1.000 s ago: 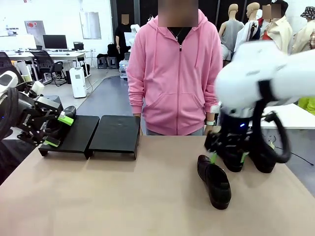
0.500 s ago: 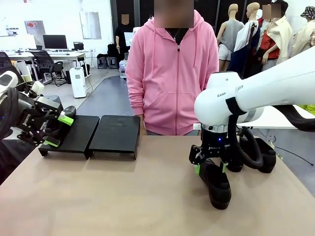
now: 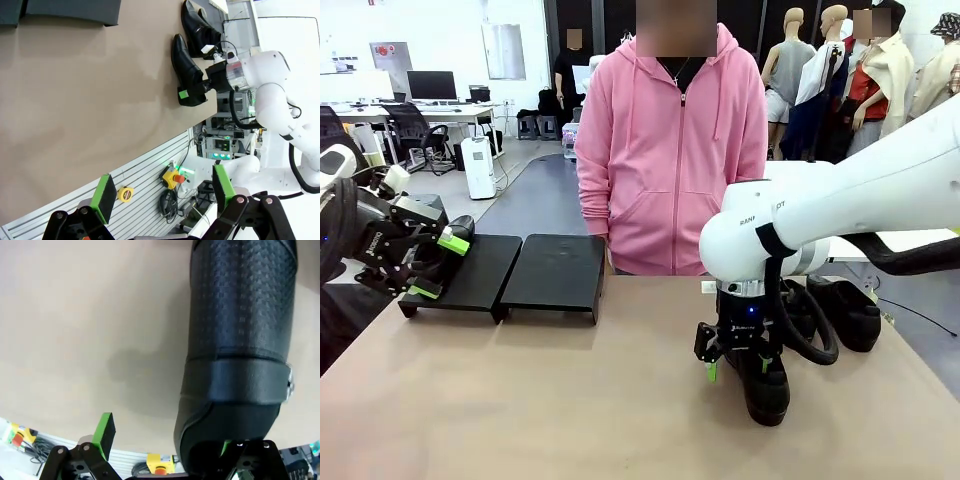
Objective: Organize the shoes by placing them on the stand.
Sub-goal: Pick up one Shoe and place it in the middle of the table.
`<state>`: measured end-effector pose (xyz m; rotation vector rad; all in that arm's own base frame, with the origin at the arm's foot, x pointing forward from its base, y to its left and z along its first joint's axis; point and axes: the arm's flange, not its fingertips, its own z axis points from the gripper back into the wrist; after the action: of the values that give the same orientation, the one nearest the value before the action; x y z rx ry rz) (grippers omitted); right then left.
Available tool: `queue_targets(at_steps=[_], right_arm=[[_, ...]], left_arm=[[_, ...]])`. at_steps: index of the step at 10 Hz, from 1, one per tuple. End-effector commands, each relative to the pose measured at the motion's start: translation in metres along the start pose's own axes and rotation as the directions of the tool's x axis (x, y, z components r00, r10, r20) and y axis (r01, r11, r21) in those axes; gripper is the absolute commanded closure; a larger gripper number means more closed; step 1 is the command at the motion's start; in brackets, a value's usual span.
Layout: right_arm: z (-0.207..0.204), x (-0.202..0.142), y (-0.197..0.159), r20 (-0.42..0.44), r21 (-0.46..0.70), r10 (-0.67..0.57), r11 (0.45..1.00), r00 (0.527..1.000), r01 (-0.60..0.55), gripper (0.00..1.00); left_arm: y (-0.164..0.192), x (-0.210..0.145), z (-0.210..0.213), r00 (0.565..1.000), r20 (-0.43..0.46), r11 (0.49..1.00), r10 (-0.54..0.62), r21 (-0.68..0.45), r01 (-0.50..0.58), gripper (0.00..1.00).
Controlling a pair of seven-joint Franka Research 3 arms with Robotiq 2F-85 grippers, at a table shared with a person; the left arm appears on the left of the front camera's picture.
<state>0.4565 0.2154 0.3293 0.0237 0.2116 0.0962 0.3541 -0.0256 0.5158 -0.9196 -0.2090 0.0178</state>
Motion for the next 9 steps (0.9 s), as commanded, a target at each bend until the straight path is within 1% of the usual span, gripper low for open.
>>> queue_targets(at_steps=[1, 2, 4, 5, 6, 7, 9], right_arm=[[-0.0033, 0.0047, -0.0001, 0.05, -0.031, -0.054, 0.998, 0.997, 0.056, 0.57], [-0.0048, 0.0039, 0.0, 0.081, -0.039, -0.073, 0.996, 0.994, 0.076, 1.0], [-0.0025, 0.0017, -0.0018, 0.133, -0.035, -0.101, 0.994, 0.986, 0.107, 1.0], [-0.0014, -0.0004, -0.0012, 0.199, -0.023, -0.146, 0.988, 0.969, 0.154, 1.0], [-0.0002, -0.0011, -0.0035, 0.213, -0.015, -0.167, 0.985, 0.963, 0.174, 1.0], [-0.0004, -0.0003, -0.0063, 0.193, 0.01, -0.167, 0.986, 0.967, 0.168, 1.0], [0.0019, -0.0016, -0.0079, 0.21, -0.018, -0.2, 0.978, 0.957, 0.208, 1.0]], left_arm=[[-0.0007, -0.0011, 0.0037, 1.0, -0.008, 1.0, 0.006, 0.009, -0.006, 0.0], [-0.0007, -0.0011, 0.0037, 1.0, -0.008, 1.0, 0.006, 0.009, -0.006, 0.0], [-0.0007, -0.0011, 0.0037, 1.0, -0.008, 1.0, 0.006, 0.009, -0.006, 0.0], [-0.0007, -0.0011, 0.0037, 1.0, -0.008, 1.0, 0.006, 0.009, -0.006, 0.0], [-0.0007, -0.0011, 0.0037, 1.0, -0.008, 1.0, 0.006, 0.009, -0.006, 0.0], [-0.0007, -0.0011, 0.0037, 1.0, -0.008, 1.0, 0.006, 0.009, -0.006, 0.0], [-0.0007, -0.0011, 0.0037, 1.0, -0.008, 1.0, 0.006, 0.009, -0.006, 0.0]])
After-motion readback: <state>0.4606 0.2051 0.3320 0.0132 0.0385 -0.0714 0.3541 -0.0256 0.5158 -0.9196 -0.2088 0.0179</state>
